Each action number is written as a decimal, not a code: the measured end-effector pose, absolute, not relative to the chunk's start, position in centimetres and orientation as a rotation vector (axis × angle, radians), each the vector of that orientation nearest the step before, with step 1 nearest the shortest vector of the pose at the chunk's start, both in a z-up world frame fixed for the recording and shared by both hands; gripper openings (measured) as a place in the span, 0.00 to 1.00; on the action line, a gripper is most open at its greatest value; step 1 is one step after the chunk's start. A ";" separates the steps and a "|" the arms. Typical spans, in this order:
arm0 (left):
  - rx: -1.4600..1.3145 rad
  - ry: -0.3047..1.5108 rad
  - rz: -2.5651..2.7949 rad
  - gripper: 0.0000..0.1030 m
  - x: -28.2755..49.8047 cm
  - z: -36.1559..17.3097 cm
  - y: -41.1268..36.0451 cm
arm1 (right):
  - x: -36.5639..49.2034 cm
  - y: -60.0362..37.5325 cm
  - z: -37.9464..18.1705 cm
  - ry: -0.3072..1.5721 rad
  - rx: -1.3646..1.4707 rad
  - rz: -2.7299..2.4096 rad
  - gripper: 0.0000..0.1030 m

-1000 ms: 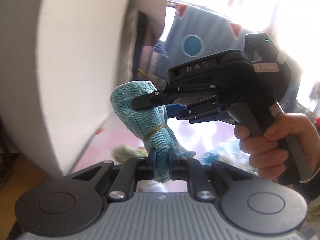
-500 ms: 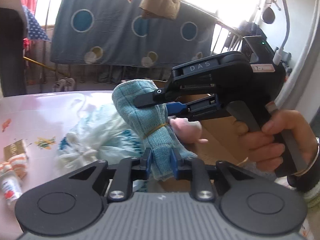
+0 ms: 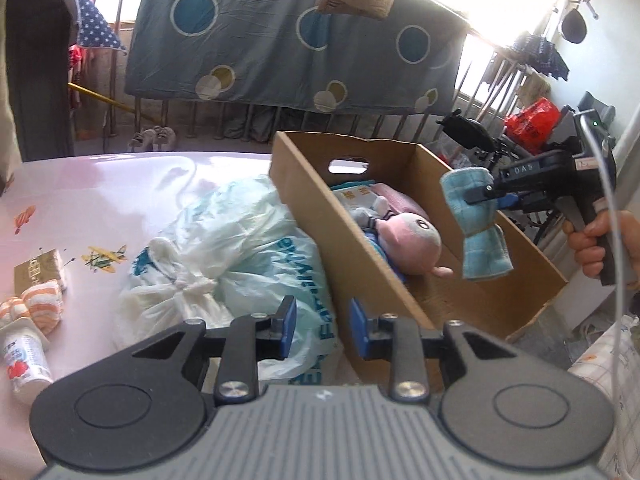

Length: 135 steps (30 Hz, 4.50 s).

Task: Organize soft objects
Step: 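Lift the teal towel bundle with the right gripper and drop it into the box, then reach the right gripper to the white yogurt cup and grasp it, then carry the yogurt cup with the right gripper into the box and release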

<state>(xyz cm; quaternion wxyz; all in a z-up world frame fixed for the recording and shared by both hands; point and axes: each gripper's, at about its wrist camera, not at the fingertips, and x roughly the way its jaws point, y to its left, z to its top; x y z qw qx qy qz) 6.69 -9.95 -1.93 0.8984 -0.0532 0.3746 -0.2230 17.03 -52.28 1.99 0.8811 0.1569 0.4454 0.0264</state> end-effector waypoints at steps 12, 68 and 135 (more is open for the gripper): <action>-0.112 0.774 -0.284 0.38 6.0 -1.7 -2.5 | 18.1 -50.1 -1.4 0.939 0.163 -0.074 0.52; -0.346 0.945 -0.048 0.44 11.7 -9.7 12.4 | 23.8 -5.2 -13.7 1.323 0.556 0.626 0.57; 0.064 0.667 -0.647 0.47 8.3 4.3 -16.6 | 9.1 -40.2 3.9 0.766 0.859 0.432 0.29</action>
